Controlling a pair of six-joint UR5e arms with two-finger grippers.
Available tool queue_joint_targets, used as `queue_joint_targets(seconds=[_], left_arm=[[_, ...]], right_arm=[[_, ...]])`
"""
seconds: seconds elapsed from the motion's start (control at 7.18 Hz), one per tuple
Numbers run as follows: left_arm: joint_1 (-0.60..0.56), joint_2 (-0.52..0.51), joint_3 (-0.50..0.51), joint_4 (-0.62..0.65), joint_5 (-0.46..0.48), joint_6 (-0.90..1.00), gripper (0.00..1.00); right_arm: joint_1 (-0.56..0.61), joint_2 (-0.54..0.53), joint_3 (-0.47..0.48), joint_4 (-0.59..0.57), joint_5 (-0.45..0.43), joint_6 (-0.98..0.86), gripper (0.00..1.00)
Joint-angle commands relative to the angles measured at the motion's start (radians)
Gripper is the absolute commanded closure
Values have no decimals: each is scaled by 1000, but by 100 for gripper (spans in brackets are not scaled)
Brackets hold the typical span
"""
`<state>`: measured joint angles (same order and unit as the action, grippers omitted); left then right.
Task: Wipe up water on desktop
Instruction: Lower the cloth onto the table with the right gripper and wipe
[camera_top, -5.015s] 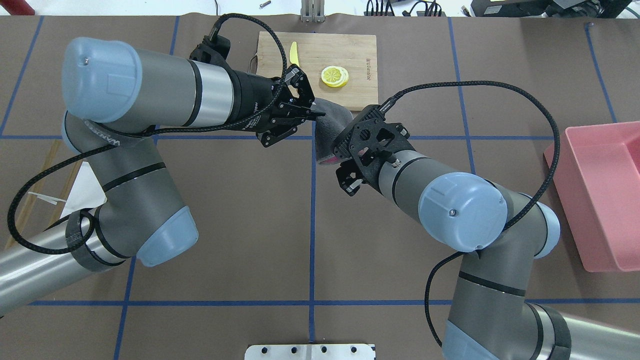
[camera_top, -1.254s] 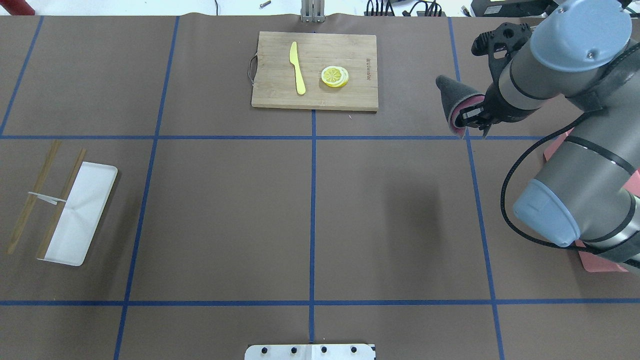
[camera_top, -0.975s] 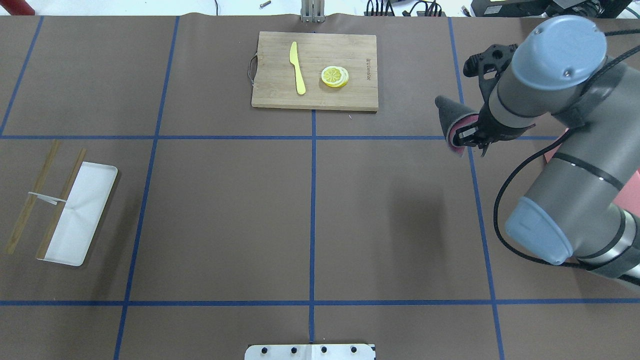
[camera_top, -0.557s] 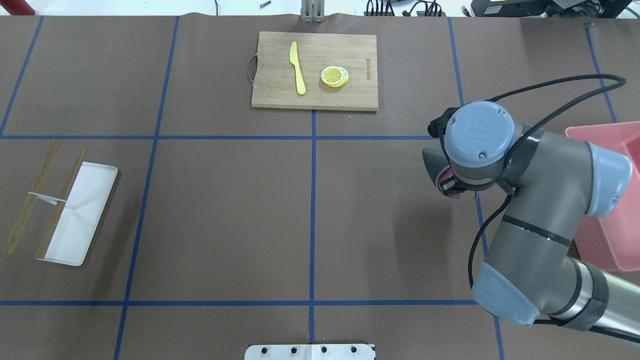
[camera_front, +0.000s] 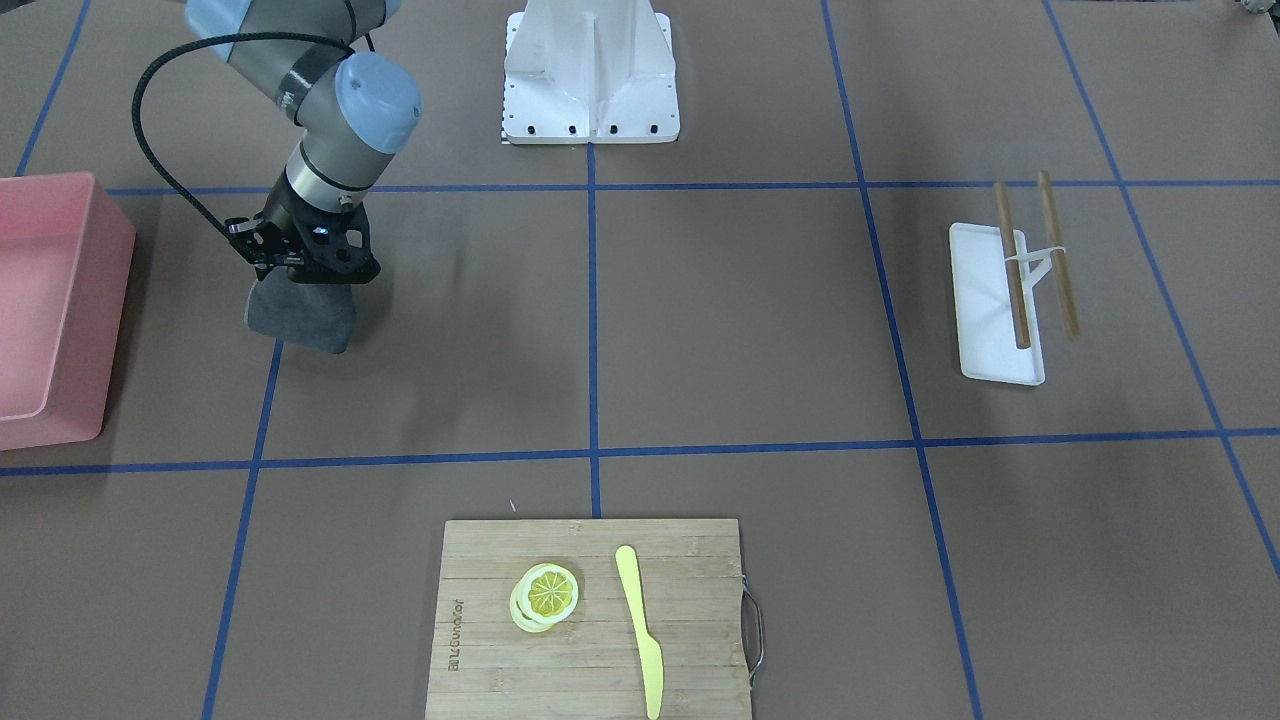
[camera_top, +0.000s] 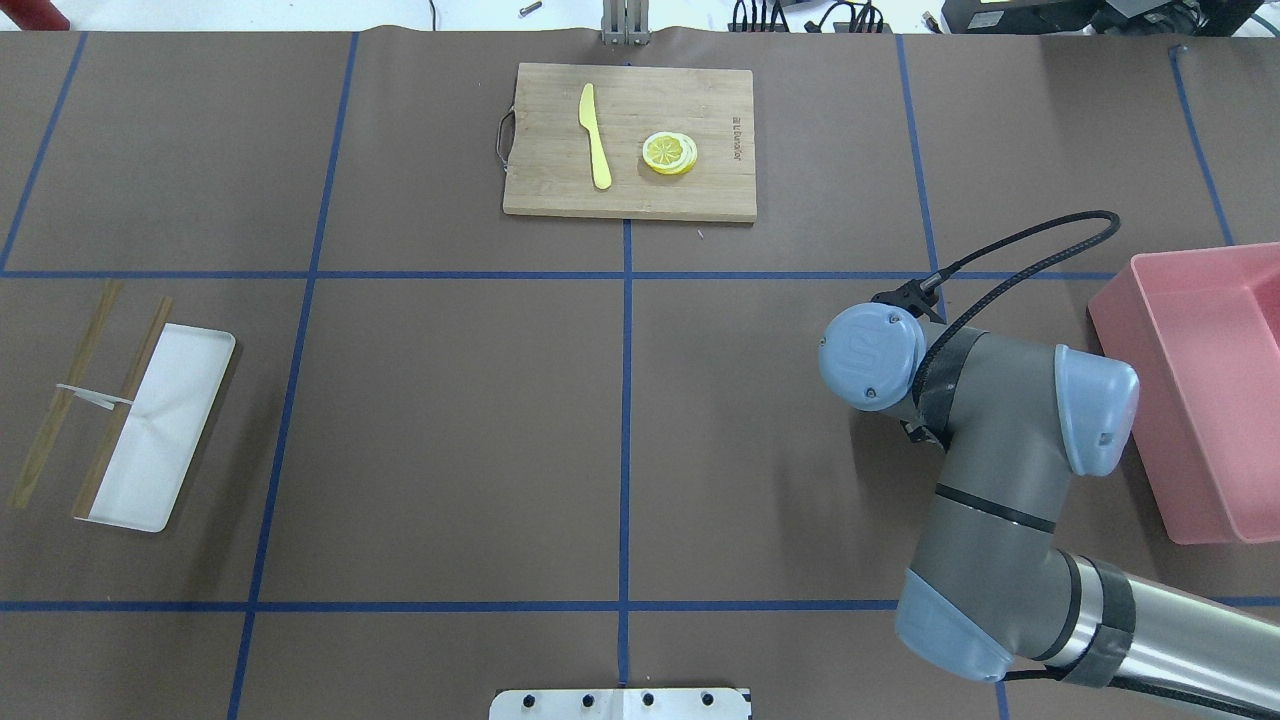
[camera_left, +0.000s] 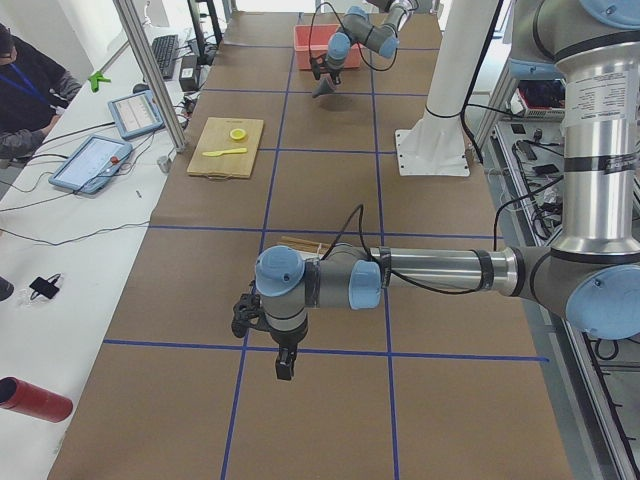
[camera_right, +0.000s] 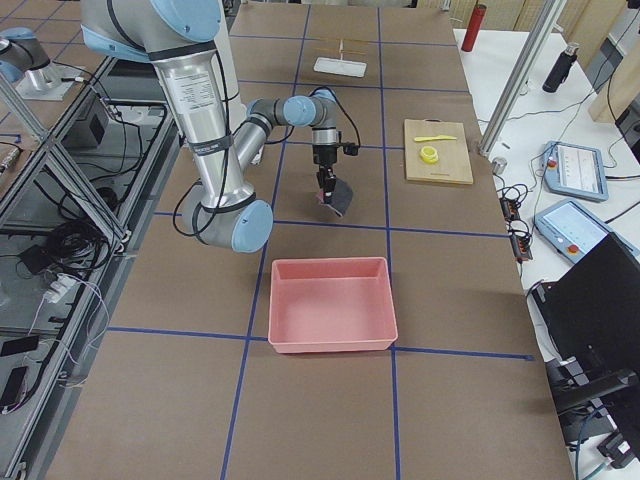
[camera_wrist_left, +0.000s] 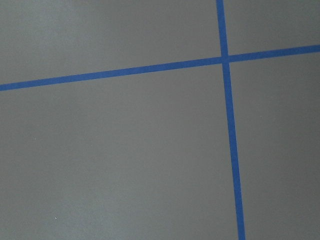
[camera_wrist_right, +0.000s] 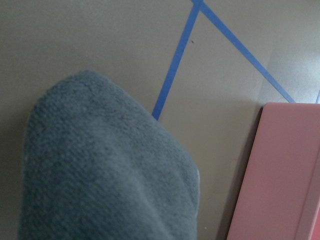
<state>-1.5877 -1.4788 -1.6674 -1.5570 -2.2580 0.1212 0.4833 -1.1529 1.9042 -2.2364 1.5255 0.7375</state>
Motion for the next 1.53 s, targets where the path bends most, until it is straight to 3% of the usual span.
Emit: queue_joint_targets(seconds=[0.0, 0.7, 0.98, 1.11, 1.39], left_arm=[[0, 0, 2, 0, 0, 0, 2], [0, 2, 3, 2, 0, 0, 2], [2, 2, 5, 2, -2, 0, 2], [2, 0, 5, 0, -2, 0, 2], [2, 0, 6, 0, -3, 0, 2]], right_arm=[[-5, 50, -68, 3, -7, -1, 100], [-28, 324, -273, 32, 42, 118, 100], [-46, 412, -353, 179, 108, 256, 100], [-64, 415, -356, 276, 117, 358, 100], [-71, 371, -326, 271, 123, 370, 100]])
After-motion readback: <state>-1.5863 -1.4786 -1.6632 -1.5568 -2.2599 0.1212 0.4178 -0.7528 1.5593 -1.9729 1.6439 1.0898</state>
